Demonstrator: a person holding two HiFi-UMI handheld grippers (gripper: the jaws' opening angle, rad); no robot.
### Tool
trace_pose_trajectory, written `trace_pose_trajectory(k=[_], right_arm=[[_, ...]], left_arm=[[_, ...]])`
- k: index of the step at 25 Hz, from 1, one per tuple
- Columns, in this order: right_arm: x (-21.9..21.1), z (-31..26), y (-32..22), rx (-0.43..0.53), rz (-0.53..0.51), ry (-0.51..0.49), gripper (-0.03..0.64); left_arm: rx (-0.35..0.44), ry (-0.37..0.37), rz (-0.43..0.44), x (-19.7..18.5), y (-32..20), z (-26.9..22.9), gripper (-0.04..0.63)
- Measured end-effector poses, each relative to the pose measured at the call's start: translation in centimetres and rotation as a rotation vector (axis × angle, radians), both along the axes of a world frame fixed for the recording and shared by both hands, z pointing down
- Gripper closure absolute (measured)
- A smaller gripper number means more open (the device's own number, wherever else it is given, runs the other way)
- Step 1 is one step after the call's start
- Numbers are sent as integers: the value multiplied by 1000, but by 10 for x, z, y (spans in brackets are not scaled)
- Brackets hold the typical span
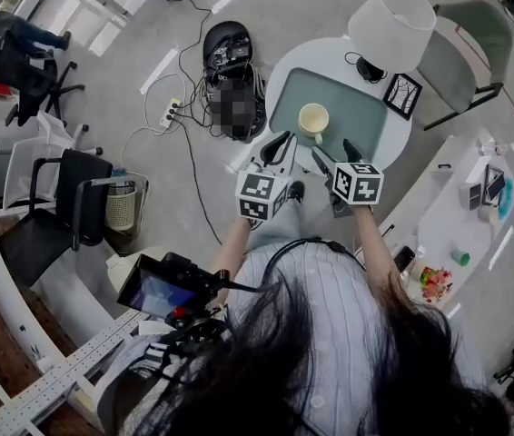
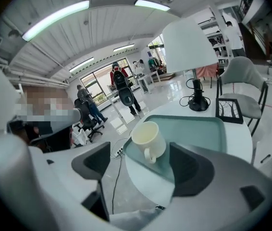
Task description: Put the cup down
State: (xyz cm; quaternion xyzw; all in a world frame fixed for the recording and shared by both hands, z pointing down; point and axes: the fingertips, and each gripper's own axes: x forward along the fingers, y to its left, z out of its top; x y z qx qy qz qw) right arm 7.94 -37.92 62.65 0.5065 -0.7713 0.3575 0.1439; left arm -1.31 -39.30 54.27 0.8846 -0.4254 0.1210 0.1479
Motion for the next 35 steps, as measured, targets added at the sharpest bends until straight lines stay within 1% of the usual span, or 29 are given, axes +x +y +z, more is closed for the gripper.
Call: trace_pose_trajectory(k=[4, 8, 13, 15, 17, 21, 28, 31, 35], right_arm=[[0, -20, 19, 20, -49, -50, 219], [2, -40, 41, 70, -78, -55, 221], [4, -56, 67, 108, -118, -65, 230], [5, -61, 77, 124, -120, -76, 253], [9, -66, 88, 141, -116, -83, 307], [19, -74, 113, 169, -120, -77, 365], [23, -83, 163, 189, -139, -110, 389], [22, -81, 182, 192, -159, -105, 393], [21, -86, 206, 194, -160, -137, 403]], left_arm=[[13, -1, 5, 11, 16, -5, 546], [27, -5, 5, 18, 33, -11, 546], [38, -12, -7, 25, 58, -14, 546], [40, -14, -12, 27, 68, -14, 546], [44, -15, -19, 29, 79, -15, 546], [65, -19, -32, 38, 105, -21, 546], [86, -14, -81, 41, 159, -28, 546], [86, -28, -106, 37, 180, -27, 546], [93, -47, -135, 32, 203, -31, 546]])
